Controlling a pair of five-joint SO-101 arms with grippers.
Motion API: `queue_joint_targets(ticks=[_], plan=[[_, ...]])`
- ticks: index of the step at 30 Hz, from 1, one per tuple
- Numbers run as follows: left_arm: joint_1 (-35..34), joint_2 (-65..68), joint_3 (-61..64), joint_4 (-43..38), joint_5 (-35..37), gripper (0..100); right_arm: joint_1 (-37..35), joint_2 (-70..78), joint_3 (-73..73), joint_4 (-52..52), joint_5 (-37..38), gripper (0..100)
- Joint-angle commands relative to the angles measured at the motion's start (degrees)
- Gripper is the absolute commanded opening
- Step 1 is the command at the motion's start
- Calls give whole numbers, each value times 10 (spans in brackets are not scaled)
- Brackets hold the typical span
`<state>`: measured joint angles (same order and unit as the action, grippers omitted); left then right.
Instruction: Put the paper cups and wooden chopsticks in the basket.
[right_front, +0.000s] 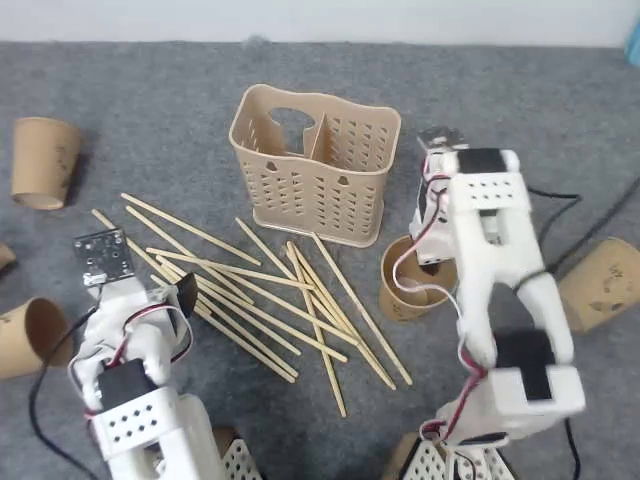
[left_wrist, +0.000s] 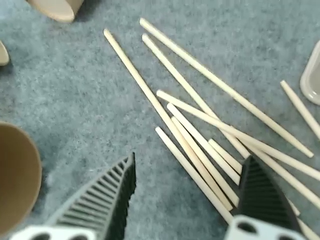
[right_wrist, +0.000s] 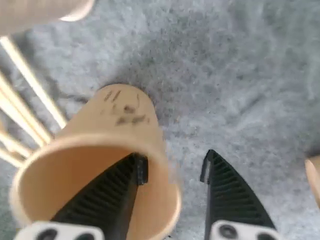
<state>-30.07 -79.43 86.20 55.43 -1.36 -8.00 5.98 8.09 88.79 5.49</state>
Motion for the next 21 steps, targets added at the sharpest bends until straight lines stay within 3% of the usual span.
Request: queue_joint_targets(ticks=[1, 9, 15, 21], plan=[[-3, -8, -2, -13, -4, 316, 29, 6, -33, -30, -4, 14], [-1, -8, -2, -14, -4, 316, 57, -14, -89, 15, -2, 8], [-1, -8, 7, -37, -4, 316, 53, -31, -280, 143, -2, 8], [-1, -8, 7, -38, -4, 316, 63, -47, -434, 142, -1, 7]])
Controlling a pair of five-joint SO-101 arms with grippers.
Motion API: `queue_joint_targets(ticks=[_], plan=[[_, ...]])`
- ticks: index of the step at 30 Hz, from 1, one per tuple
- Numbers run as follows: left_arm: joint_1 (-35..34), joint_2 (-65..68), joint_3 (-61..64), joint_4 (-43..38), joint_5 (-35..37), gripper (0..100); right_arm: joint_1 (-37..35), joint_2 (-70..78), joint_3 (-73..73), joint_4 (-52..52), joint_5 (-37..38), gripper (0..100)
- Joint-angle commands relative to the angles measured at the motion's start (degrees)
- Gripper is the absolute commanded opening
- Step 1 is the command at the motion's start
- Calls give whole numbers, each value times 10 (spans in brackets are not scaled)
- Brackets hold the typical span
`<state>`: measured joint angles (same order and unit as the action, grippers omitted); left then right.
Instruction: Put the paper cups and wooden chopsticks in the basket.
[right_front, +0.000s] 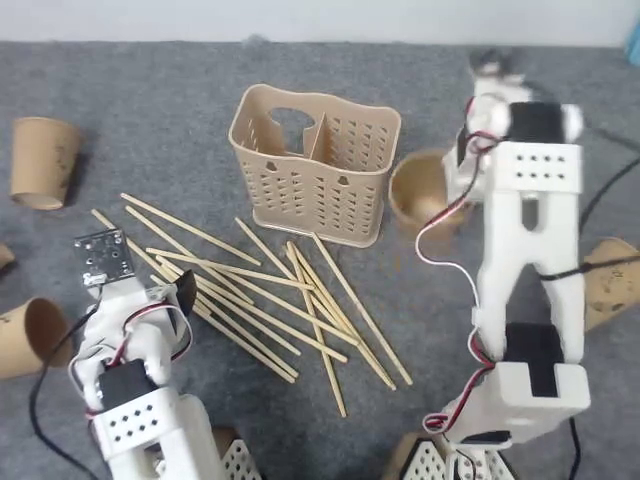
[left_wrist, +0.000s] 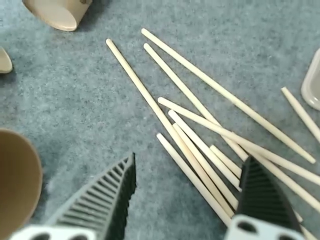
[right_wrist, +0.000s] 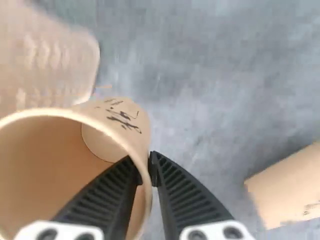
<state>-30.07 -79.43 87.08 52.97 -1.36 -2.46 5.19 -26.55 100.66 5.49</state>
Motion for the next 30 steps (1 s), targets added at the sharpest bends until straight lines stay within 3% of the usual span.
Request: queue_joint_targets(ticks=[1, 11, 20, 30], plan=[[-1, -8, -2, -13, -4, 316, 7, -40, -112, 23, -1, 7], [-1, -8, -2, -13, -4, 316, -20, -36, -353, -5, 0, 7], [-1, -8, -2, -13, -4, 316, -153, -4, -365, -34, 34, 8], [0, -8, -1, -26, -4, 316, -154, 125, -367, 17, 35, 8]])
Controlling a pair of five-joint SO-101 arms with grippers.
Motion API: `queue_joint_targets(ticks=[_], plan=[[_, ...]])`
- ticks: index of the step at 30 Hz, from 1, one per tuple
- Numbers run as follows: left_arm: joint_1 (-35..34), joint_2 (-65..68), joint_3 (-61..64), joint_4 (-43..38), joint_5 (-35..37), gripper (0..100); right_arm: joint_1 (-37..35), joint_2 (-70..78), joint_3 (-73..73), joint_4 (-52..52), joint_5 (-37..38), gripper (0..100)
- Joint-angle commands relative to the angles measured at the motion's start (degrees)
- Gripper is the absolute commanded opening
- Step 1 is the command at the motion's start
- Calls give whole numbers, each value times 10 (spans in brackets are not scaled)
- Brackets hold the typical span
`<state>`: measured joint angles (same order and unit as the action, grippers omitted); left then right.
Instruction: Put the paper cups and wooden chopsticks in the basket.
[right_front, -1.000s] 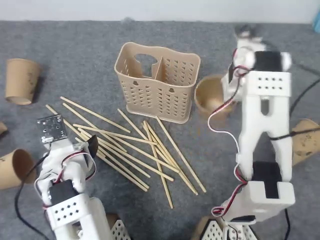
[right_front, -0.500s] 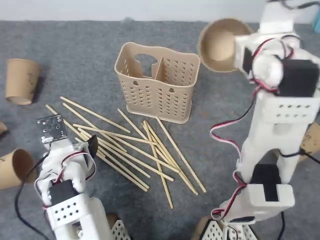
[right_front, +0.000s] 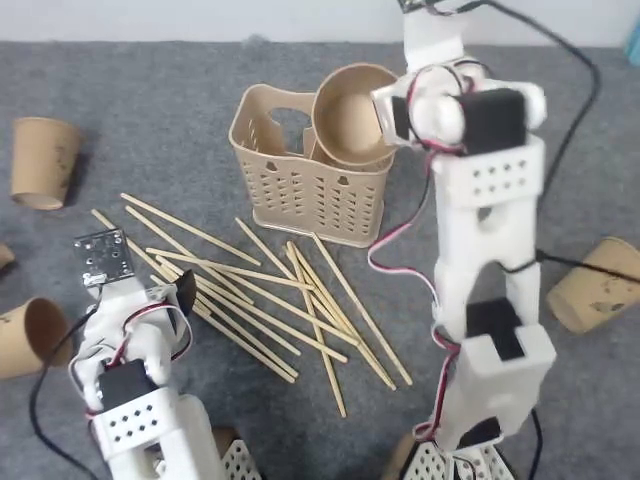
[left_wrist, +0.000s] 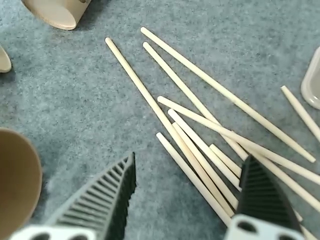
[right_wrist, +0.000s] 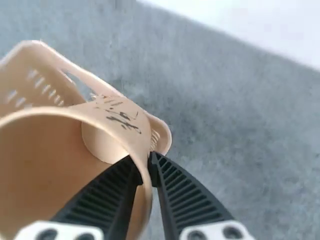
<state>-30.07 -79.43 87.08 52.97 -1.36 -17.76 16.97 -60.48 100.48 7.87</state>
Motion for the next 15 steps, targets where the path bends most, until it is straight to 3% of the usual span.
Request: queue_joint_targets(ticks=[1, 7, 12, 15], plan=[[0, -8, -1, -27, -4, 316, 0, 15, -27, 20, 11, 8], [0, -8, -1, -29, -4, 316, 2, 42, -27, 20, 18, 26], [0, -8, -1, -29, -4, 316, 1, 41, -29, 15, -12, 266], [0, -8, -1, -29, -4, 316, 1, 26, -64, 21, -12, 325]])
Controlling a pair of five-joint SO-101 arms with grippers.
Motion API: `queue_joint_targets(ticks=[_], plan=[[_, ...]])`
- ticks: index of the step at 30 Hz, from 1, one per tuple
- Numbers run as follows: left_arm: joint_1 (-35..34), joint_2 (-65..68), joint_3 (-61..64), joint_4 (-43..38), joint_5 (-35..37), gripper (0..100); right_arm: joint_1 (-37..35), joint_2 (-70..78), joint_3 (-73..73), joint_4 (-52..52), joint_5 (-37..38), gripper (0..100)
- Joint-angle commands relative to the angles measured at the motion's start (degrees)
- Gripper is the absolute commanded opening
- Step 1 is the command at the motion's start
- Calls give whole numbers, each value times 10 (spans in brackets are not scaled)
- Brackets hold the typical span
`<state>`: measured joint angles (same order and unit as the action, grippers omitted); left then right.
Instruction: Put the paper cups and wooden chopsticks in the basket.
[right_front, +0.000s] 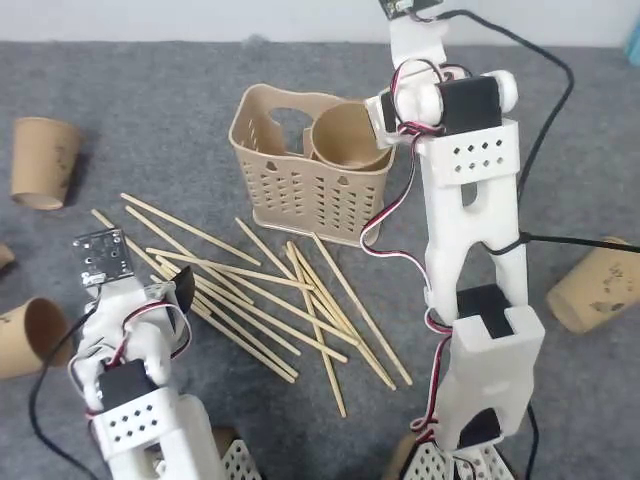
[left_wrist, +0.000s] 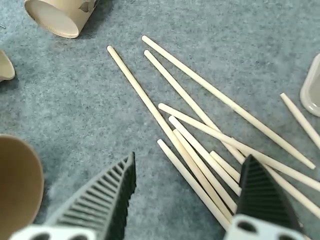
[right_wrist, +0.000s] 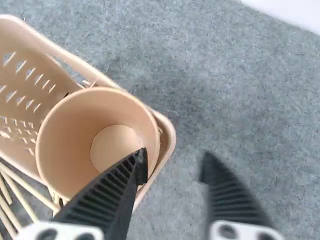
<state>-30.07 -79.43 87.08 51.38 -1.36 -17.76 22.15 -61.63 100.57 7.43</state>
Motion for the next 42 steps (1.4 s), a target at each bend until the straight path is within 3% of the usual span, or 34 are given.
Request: queue_joint_targets(ticks=[1, 7, 12, 17, 20, 28, 42], plan=[[0, -8, -1, -13, -4, 316, 2, -34, -68, 21, -10, 325], [0, -8, -1, -13, -4, 316, 55, -141, -55, 25, -11, 255], [0, -8, 0, -13, -4, 316, 145, -224, 100, 24, -8, 125], [0, -8, 0, -13, -4, 316, 274, -247, 212, 22, 32, 61], [0, -8, 0, -11, -4, 316, 363, -214, 224, 22, 62, 3], [0, -8, 5, -11, -4, 316, 528, -56, 224, -73, 126, 9], [-2, -8, 5, -10, -4, 316, 609, 116, 223, -210, 149, 9]])
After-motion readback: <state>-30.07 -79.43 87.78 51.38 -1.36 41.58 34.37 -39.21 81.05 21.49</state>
